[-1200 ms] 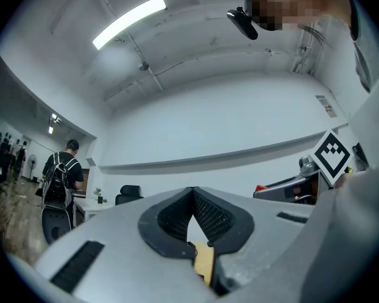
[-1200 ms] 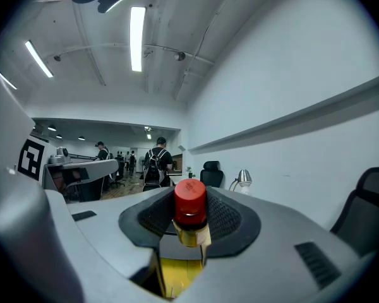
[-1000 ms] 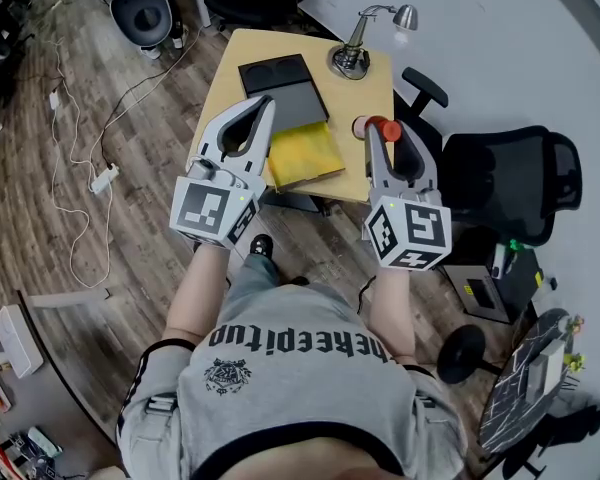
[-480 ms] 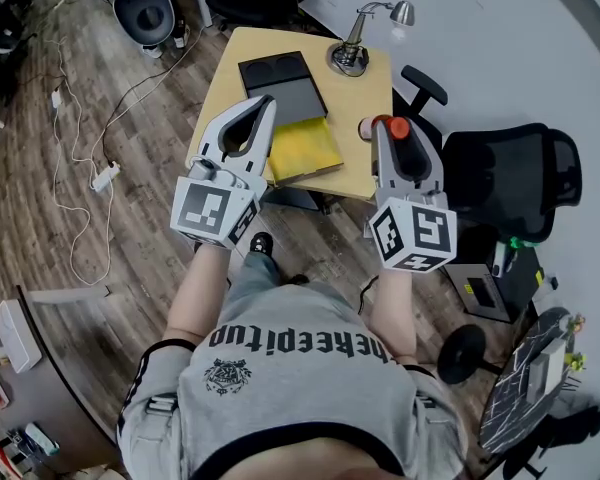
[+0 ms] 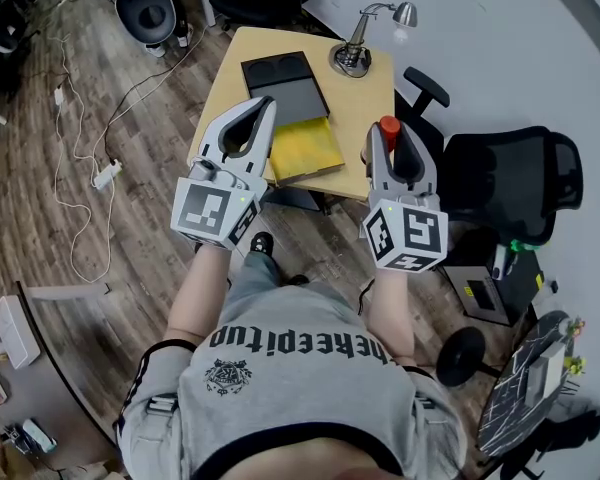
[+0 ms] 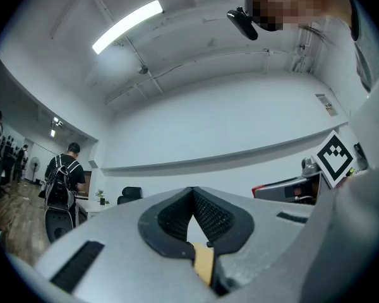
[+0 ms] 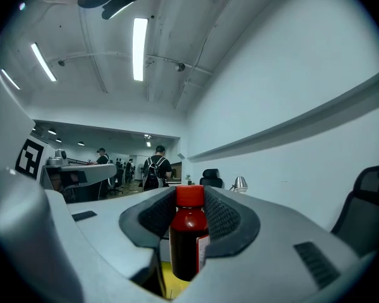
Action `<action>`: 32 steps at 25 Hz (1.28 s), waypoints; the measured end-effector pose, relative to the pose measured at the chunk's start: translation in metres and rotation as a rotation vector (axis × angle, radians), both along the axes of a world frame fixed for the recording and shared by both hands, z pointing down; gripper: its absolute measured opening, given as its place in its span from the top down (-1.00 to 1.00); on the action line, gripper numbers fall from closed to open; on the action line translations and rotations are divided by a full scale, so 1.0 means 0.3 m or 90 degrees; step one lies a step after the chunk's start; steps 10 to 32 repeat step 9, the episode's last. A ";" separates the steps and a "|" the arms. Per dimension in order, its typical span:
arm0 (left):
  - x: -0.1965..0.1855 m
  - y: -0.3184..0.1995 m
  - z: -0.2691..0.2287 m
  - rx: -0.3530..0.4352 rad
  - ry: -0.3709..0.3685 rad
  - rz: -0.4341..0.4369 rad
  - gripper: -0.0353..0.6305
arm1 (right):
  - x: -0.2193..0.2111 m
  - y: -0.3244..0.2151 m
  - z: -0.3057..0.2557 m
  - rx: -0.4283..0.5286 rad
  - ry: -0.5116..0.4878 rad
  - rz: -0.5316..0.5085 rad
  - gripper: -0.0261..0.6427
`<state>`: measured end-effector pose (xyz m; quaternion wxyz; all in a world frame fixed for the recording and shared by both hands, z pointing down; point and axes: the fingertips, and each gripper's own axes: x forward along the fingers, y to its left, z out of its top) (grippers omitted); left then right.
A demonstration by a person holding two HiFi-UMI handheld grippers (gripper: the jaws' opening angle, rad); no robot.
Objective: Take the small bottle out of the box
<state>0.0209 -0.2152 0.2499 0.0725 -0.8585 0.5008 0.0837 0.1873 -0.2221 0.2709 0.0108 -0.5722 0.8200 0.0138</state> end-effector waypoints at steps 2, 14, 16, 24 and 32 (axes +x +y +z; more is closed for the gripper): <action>-0.007 0.001 -0.001 0.000 -0.002 -0.003 0.88 | -0.001 0.001 -0.007 0.006 -0.001 0.000 0.50; -0.017 -0.010 -0.001 0.000 -0.006 -0.003 0.88 | -0.004 -0.006 -0.033 0.022 -0.002 0.003 0.50; -0.017 -0.010 -0.001 0.000 -0.006 -0.003 0.88 | -0.004 -0.006 -0.033 0.022 -0.002 0.003 0.50; -0.017 -0.010 -0.001 0.000 -0.006 -0.003 0.88 | -0.004 -0.006 -0.033 0.022 -0.002 0.003 0.50; -0.017 -0.010 -0.001 0.000 -0.006 -0.003 0.88 | -0.004 -0.006 -0.033 0.022 -0.002 0.003 0.50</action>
